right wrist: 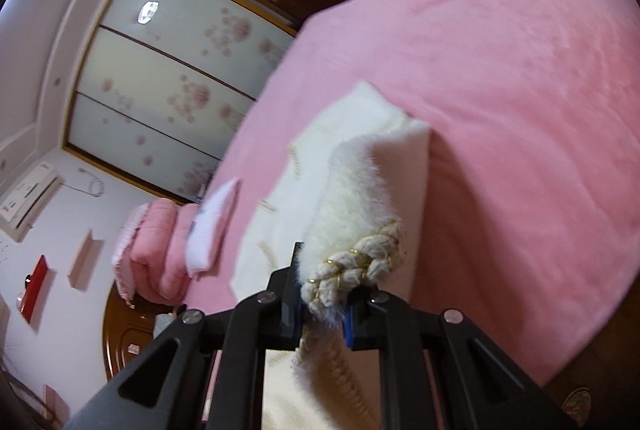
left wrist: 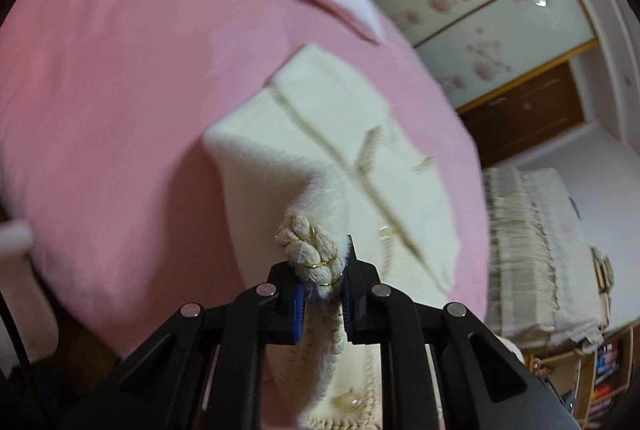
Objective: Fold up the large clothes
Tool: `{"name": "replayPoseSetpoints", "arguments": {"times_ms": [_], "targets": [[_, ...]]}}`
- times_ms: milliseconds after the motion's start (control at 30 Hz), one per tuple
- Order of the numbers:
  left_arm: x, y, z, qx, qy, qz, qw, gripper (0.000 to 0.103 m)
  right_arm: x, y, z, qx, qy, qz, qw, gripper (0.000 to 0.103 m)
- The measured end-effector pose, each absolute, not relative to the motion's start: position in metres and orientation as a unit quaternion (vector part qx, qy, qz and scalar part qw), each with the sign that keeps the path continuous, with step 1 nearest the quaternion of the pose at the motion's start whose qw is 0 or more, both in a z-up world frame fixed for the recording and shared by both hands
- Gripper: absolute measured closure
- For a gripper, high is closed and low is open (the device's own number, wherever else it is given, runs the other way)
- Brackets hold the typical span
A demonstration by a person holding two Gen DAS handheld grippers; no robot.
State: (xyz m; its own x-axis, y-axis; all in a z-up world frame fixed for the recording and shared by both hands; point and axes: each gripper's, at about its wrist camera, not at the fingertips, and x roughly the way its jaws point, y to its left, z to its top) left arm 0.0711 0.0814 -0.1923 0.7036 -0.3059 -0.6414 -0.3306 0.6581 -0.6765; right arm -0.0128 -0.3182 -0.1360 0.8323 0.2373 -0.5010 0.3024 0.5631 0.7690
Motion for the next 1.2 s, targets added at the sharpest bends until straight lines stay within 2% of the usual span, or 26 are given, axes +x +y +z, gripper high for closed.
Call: {"name": "replayPoseSetpoints", "arguments": {"times_ms": [400,700,900,1200], "targets": [[0.137,0.101,-0.112,-0.436,0.285,0.011,0.853,0.093,0.039,-0.354,-0.093,0.478,0.227,0.01,0.849,0.09],[0.228,0.099,-0.075,-0.428,0.218,0.097,0.872,0.093,0.141,-0.387,-0.07,0.462,0.22,0.029,0.859,0.09],[0.309,0.092,-0.083,-0.411,0.211,0.11,0.88,0.093,0.216,-0.398,-0.085,0.448,0.223,0.026,0.865,0.09],[0.419,0.075,-0.142,-0.341,0.254,0.131,0.896,0.093,0.308,-0.392,-0.13,0.388,0.278,-0.001,0.879,0.09]]}}
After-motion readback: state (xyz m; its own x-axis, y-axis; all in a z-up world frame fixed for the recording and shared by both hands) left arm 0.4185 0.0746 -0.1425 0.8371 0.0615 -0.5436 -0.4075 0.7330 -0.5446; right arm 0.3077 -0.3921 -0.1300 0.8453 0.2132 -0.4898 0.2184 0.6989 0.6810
